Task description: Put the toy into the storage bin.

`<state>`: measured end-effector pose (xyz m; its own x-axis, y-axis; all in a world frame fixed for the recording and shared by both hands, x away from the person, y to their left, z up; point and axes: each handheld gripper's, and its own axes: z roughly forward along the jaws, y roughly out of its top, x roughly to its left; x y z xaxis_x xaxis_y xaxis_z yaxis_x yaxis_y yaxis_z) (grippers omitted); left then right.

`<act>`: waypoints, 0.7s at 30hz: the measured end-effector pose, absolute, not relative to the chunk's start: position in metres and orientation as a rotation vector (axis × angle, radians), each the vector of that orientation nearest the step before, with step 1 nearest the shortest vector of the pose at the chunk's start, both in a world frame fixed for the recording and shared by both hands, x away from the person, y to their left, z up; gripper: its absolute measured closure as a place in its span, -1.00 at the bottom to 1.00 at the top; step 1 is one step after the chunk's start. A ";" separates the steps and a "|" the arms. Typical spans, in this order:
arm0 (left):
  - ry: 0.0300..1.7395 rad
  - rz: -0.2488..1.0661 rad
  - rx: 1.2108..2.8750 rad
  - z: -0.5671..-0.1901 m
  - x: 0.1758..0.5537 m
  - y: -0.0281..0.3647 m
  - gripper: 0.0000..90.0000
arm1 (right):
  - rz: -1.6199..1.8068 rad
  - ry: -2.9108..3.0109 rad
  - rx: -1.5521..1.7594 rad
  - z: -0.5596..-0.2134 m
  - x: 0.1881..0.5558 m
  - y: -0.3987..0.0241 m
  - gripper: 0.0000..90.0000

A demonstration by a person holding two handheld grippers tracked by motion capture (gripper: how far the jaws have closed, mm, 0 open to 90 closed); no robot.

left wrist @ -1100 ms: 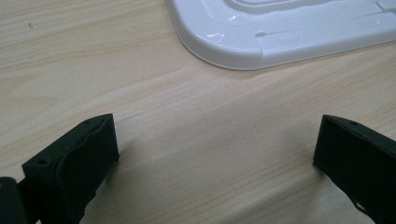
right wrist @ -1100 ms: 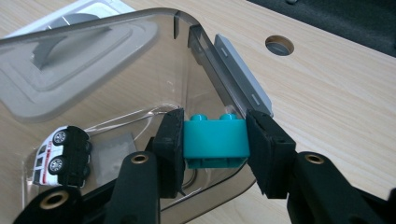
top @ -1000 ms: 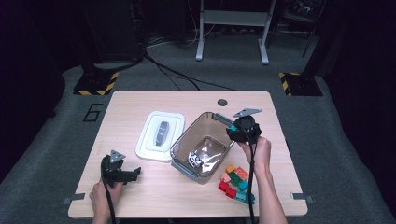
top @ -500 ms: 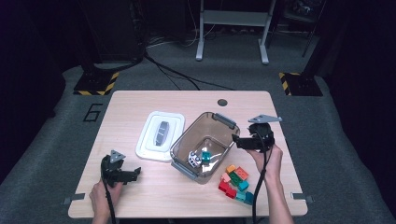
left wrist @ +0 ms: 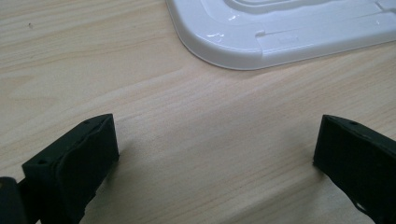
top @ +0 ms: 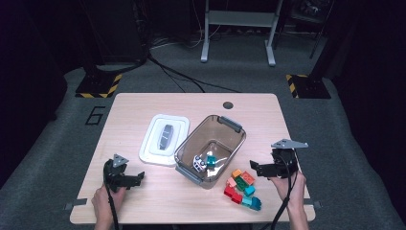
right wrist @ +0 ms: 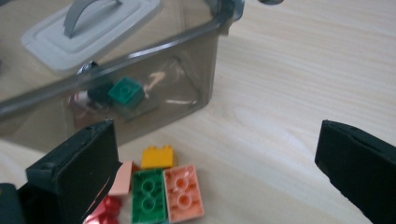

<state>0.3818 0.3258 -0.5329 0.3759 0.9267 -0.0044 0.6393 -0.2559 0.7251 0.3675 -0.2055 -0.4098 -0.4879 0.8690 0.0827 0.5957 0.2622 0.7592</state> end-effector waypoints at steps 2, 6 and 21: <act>1.346 0.573 1.994 -0.533 0.382 0.326 -1.00 | 1.064 2.199 1.343 -0.415 0.360 -0.206 -1.00; 1.346 0.572 1.993 -0.533 0.382 0.326 -1.00 | 1.041 2.236 1.342 -0.426 0.348 -0.206 -1.00; 1.346 0.573 1.994 -0.533 0.382 0.326 -1.00 | 0.977 2.323 1.379 -0.481 0.302 -0.207 -1.00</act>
<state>0.3818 0.3258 -0.5328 0.3758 0.9267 -0.0044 0.6394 -0.2558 0.7251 0.3022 -0.2066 -0.4810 -0.5116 0.8527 0.1059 0.6719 0.3202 0.6679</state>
